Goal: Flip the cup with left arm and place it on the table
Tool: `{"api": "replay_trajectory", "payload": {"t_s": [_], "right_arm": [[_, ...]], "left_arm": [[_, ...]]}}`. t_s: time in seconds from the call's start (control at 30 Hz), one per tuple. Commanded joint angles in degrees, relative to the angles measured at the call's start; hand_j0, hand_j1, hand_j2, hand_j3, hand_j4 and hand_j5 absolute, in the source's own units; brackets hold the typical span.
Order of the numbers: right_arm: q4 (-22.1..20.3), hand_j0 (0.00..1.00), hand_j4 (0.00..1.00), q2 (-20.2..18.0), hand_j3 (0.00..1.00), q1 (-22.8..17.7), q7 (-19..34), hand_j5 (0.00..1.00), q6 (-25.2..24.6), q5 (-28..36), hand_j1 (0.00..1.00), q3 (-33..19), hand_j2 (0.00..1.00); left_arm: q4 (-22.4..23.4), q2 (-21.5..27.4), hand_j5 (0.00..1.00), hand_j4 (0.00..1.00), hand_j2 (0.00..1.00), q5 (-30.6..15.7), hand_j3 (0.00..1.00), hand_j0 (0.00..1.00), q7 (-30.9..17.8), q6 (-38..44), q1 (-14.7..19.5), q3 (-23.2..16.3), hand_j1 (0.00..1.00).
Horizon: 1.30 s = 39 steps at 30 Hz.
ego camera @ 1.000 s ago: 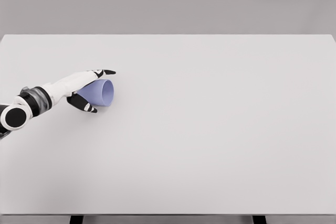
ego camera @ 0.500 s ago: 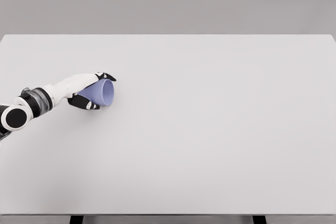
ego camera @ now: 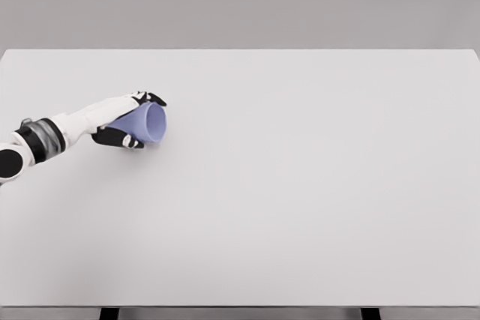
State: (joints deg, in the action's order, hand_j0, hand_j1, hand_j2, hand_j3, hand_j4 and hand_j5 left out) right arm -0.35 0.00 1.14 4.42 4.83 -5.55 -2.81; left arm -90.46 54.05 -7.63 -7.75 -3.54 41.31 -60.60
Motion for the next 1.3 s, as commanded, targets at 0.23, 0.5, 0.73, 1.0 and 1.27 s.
{"api": "replay_trajectory", "payload": {"t_s": [0.23,0.5,0.73,1.0,1.27], "right_arm": [[0.0,1.00,1.00,0.0,1.00,0.0,0.0,1.00,0.0,0.0,1.00,0.0,1.00],[0.0,1.00,1.00,0.0,1.00,0.0,0.0,1.00,0.0,0.0,1.00,0.0,1.00],[0.0,1.00,1.00,0.0,1.00,0.0,0.0,1.00,0.0,0.0,1.00,0.0,1.00],[0.0,1.00,1.00,0.0,1.00,0.0,0.0,1.00,0.0,0.0,1.00,0.0,1.00],[0.0,1.00,1.00,0.0,1.00,0.0,0.1,1.00,0.0,0.0,1.00,0.0,1.00]], "left_arm": [[0.2,4.4,0.53,0.53,0.53,-27.1,0.53,0.53,-7.3,-11.1,1.5,0.7,0.53],[4.9,0.0,0.53,0.53,0.53,-44.2,0.53,0.53,-27.2,-10.5,1.3,4.4,0.53],[24.9,-20.6,0.53,0.53,0.53,-45.5,0.53,0.53,-27.2,3.9,0.7,19.6,0.53],[29.3,-27.6,0.53,0.53,0.53,-45.9,0.53,0.53,-27.2,6.2,-2.7,26.1,0.53],[29.3,-30.2,0.54,0.54,0.54,-45.3,0.54,0.54,-27.2,5.4,-6.4,29.0,0.54]]}}
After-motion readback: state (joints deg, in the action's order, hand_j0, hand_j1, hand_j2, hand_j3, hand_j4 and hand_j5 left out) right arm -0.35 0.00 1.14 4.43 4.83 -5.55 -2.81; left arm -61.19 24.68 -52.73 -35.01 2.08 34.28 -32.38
